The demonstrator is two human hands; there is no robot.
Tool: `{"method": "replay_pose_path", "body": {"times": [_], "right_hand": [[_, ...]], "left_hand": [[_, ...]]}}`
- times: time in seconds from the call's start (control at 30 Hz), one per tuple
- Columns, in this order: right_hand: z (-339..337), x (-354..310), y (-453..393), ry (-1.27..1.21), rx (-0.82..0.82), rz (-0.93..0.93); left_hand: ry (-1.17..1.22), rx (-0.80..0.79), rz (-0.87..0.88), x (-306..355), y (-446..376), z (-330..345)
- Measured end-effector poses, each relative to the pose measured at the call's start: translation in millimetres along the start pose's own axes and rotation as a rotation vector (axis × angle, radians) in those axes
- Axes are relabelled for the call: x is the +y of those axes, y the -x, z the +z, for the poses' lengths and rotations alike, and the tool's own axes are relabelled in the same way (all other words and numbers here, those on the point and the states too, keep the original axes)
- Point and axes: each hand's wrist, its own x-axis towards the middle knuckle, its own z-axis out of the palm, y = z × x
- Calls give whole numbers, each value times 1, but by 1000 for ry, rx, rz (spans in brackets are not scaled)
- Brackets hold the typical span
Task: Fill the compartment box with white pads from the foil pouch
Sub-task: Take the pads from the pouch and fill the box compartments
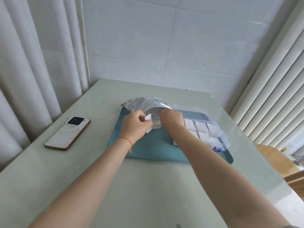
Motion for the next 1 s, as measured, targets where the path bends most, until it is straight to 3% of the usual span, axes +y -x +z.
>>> {"method": "replay_pose_path", "body": {"times": [0.17, 0.3, 0.43, 0.5, 0.77, 1.0], "right_hand": [[-3, 15, 16, -124, 210, -3], [-5, 40, 32, -563, 251, 205], [-17, 64, 45, -1176, 106, 364], [-20, 73, 50, -1345, 20, 381], [-19, 87, 50, -1612, -155, 335], [-17, 81, 42, -1896, -165, 440]], "left_hand": [[184, -111, -156, 3, 0, 4], [294, -190, -192, 7, -2, 10], [507, -289, -287, 19, -1, 20], [579, -310, -330, 24, -1, 23], [873, -366, -421, 38, -12, 38], [1257, -210, -452, 55, -21, 60]]}}
